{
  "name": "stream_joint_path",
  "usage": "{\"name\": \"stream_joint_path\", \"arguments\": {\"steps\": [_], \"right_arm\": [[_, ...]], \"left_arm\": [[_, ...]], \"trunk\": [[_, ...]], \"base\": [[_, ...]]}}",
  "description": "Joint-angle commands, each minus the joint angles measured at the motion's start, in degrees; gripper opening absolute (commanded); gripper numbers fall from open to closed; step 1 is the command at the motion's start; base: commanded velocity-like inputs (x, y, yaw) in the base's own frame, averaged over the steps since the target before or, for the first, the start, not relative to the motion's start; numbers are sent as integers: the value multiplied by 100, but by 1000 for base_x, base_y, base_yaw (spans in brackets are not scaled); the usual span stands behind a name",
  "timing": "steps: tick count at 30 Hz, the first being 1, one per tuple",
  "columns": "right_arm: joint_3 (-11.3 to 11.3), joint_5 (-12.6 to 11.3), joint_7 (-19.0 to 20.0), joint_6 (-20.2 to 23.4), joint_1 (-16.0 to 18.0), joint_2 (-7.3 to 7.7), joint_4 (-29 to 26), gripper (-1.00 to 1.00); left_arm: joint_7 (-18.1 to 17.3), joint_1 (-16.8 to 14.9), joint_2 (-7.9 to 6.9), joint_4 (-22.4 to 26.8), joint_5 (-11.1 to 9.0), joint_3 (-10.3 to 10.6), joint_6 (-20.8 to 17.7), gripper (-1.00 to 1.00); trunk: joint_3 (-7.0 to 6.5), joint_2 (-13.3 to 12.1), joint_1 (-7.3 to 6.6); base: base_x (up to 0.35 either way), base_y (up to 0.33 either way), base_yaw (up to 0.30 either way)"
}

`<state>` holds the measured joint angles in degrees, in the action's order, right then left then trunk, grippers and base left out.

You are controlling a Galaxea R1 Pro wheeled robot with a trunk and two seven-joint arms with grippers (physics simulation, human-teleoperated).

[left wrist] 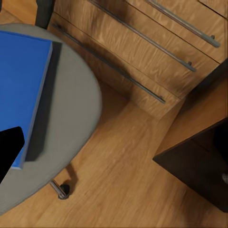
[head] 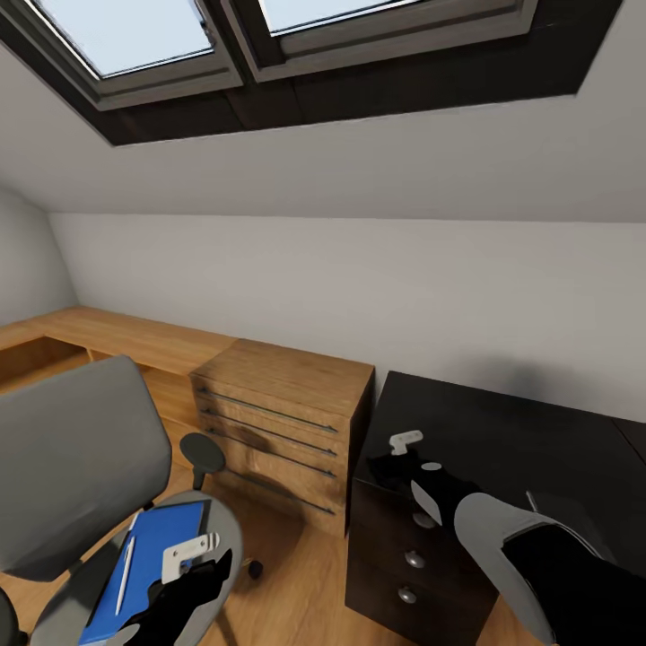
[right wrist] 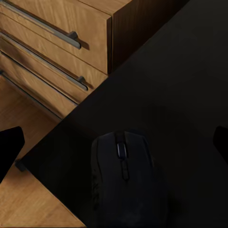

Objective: In the bedroom, organize the workspace by keeping the computer under the desk, ensuring the monitor is on the desk, placing the keyboard on the desk next to the monitor, placing the mouse on the desk next to the keyboard, moving the folder from the swivel chair onto the desk next to the mouse, stacking the notebook on top of the folder with the pen on top of the notebook, and positioning the swivel chair next to the desk.

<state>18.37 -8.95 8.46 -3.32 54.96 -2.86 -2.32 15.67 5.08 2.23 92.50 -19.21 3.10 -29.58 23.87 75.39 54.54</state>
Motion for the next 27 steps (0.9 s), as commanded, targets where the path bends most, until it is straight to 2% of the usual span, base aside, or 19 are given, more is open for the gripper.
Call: {"name": "stream_joint_path", "arguments": {"steps": [1, 27], "right_arm": [[46, -61, 22, -21, 6, -1, 11, 100], [55, -54, 15, 16, 6, 34, 20, 100]], "left_arm": [[53, 0, 1, 12, -63, 5, -14, 100], [59, 0, 14, 22, -82, 1, -13, 100]], "trunk": [[5, 4, 0], [472, 1046, 571]], "base": [[2, 0, 0], [0, 0, 0]]}}
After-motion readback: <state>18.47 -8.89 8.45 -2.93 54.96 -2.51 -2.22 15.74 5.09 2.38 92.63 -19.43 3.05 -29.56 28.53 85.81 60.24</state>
